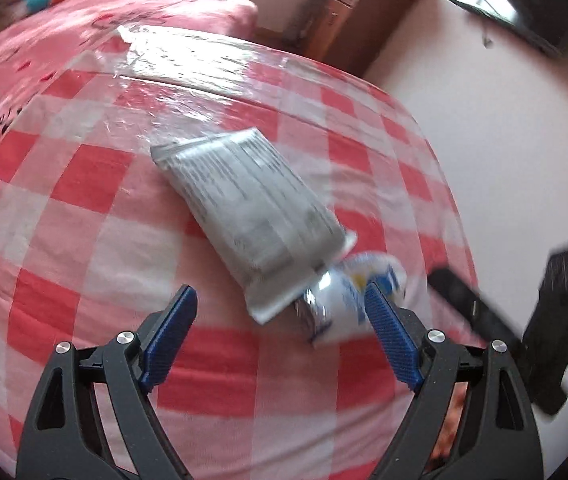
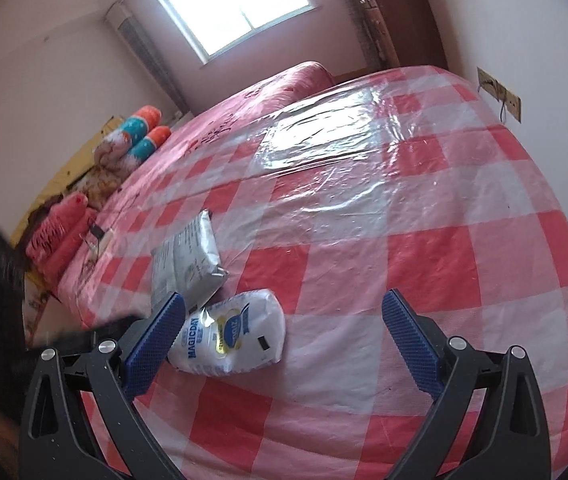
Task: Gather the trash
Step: 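Grasp the grey printed packet with the left tool while the right approaches the white bag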
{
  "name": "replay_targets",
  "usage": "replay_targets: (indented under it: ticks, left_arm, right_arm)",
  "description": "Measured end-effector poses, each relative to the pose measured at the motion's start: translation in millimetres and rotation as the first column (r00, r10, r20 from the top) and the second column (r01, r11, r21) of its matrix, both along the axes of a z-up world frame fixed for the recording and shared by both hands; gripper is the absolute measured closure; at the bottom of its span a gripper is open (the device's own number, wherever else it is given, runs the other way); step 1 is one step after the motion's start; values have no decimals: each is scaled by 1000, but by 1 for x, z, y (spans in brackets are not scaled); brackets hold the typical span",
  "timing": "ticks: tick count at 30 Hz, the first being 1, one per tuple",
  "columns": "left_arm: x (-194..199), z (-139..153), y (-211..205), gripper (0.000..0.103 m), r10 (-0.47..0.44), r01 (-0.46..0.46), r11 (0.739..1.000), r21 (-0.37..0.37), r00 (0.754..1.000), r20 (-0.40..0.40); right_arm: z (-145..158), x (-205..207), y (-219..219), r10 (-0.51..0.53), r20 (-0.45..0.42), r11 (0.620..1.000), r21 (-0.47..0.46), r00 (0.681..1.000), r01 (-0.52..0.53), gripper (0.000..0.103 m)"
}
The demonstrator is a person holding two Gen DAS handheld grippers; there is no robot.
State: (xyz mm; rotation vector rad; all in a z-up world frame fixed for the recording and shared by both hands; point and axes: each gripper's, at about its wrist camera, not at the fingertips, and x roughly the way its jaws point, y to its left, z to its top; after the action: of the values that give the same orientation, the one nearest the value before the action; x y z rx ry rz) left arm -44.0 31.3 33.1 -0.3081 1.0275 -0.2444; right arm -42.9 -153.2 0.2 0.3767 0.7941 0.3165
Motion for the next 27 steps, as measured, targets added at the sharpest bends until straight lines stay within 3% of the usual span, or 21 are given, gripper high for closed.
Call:
replay_targets:
  ticks: [10, 18, 22, 27]
  left_arm:
    - [53, -3, -27, 17, 69, -68, 992, 106, 998, -6]
    - [75, -10, -42, 15, 90, -86, 961, 264, 996, -2]
    - [82, -16, -41, 12, 94, -89, 953, 291, 996, -2]
    - [85, -22, -34, 11, 97, -94, 960, 263, 995, 2]
  right_arm:
    - [-3, 0, 23, 112, 2, 993, -41, 994, -112, 6]
    - [-8, 0, 44, 183, -17, 979, -88, 983, -184, 6]
    - [-9, 0, 54, 198, -19, 972, -122, 980, -198, 6]
    - [-10, 1, 66, 199, -15, 962, -186, 980, -199, 6]
